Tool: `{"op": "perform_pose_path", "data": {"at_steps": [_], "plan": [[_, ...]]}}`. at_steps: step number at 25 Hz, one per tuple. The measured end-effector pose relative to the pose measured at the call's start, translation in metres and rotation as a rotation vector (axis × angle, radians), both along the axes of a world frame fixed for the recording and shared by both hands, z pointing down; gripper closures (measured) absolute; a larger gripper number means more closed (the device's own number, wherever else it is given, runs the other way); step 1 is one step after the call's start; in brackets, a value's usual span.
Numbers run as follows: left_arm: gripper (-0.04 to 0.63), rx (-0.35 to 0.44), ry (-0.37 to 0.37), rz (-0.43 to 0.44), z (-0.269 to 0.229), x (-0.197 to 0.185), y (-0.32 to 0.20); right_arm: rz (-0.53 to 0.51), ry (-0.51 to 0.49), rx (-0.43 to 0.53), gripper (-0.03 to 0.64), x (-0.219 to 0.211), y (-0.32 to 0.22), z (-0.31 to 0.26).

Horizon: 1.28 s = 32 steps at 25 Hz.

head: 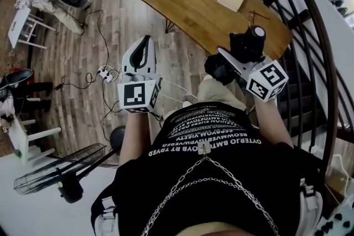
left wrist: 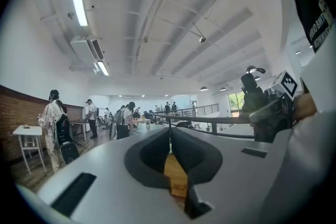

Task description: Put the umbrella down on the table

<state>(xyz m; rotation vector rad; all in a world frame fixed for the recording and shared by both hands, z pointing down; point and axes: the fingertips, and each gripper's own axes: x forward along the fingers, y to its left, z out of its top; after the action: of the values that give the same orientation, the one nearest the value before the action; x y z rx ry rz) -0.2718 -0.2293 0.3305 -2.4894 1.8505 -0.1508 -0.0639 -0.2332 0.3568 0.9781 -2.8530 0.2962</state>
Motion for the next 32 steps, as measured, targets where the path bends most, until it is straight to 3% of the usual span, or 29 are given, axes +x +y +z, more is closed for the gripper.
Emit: {"op": "perform_pose_path", "data": {"at_steps": [10,17,25,32], "plan": [[0.565,-0.033,-0.039,-0.003,0.023,0.010,-0.075,-0.030,-0.033,-0.043,0.354,0.001,-0.088,0.038],[0.565,-0.078,-0.071,-0.014,0.056,0.040,-0.186,-0.053,-0.060,-0.086,0.355,0.022,-0.203,0.076],[0.565,-0.116,-0.077,0.042,0.066,0.053,-0.188,-0.030,-0.023,-0.159,0.354,0.020,-0.210,0.102],[0.565,-0.179,-0.061,0.072,0.093,0.061,-0.192,-0.010,0.151,-0.343,0.354,0.019,-0.226,0.195]]}}
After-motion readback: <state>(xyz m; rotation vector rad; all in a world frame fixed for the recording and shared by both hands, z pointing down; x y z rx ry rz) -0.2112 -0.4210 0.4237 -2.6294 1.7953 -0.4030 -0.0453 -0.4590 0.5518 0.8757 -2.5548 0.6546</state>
